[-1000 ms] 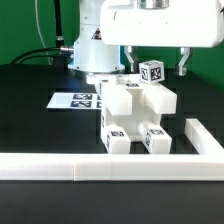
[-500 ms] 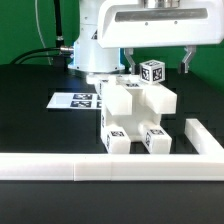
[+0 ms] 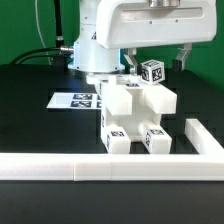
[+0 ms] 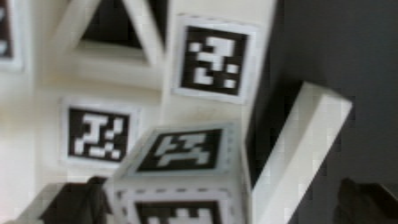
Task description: Assemble chair
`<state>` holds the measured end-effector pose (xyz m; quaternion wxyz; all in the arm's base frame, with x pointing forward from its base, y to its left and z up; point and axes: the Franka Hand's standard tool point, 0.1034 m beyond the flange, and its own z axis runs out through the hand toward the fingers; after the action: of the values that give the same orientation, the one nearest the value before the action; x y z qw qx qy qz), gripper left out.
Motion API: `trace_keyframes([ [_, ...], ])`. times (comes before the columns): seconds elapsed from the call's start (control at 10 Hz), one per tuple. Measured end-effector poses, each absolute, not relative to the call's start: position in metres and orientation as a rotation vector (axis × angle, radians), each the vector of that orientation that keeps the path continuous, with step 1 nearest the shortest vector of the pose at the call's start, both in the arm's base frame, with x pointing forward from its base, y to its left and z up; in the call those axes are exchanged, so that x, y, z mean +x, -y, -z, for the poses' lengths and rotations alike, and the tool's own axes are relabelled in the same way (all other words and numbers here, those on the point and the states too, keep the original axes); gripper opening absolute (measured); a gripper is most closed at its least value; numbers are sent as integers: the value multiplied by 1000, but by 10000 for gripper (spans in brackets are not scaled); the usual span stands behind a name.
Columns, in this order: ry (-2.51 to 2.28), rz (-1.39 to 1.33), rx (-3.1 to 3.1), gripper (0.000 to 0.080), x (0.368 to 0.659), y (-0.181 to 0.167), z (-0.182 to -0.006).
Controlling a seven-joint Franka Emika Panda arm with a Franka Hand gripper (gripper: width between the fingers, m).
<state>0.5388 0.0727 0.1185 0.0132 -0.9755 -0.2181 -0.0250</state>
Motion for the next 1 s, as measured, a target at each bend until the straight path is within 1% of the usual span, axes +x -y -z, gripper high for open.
trace_keyframes([
  [0.5,1449,45,-2786,649,536,-86,-120],
  [1.0,1888,15,-2536,649,536,-79,-119],
])
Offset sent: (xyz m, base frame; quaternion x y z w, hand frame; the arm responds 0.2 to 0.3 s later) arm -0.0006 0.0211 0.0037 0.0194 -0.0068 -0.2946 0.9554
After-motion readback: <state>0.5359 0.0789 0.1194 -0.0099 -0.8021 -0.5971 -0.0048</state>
